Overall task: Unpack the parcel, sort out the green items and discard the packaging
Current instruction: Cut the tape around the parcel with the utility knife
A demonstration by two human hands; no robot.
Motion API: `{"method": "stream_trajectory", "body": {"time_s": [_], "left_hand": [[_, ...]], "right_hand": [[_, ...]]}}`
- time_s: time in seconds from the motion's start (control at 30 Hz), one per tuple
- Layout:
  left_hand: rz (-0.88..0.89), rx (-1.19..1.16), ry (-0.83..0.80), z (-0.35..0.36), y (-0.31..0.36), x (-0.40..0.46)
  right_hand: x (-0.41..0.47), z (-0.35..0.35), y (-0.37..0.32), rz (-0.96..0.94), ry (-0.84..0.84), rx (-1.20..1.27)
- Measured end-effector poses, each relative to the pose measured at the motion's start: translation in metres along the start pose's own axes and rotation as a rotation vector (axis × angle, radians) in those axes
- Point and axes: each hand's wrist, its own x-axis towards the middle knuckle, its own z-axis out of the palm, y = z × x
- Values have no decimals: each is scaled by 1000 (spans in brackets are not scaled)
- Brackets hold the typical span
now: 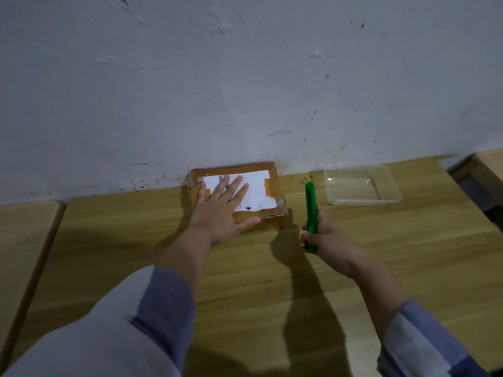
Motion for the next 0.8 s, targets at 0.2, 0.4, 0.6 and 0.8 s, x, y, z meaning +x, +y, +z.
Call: {"method": "stream_trajectory", "body": {"time_s": [0.2, 0.4, 0.6, 0.8], "left_hand": [[-13, -56, -29, -1, 5, -6], [-18, -44, -38, 3, 18, -34], [-30, -51, -23, 9, 35, -68], [-59, -29, -17, 12, 46, -85]], "right_hand": [[-13, 11, 15, -103, 214, -125], [-30, 14, 20, -269, 506, -326], [-45, 18, 10, -339, 545, -410], [-51, 28, 9, -301, 549, -430]]}}
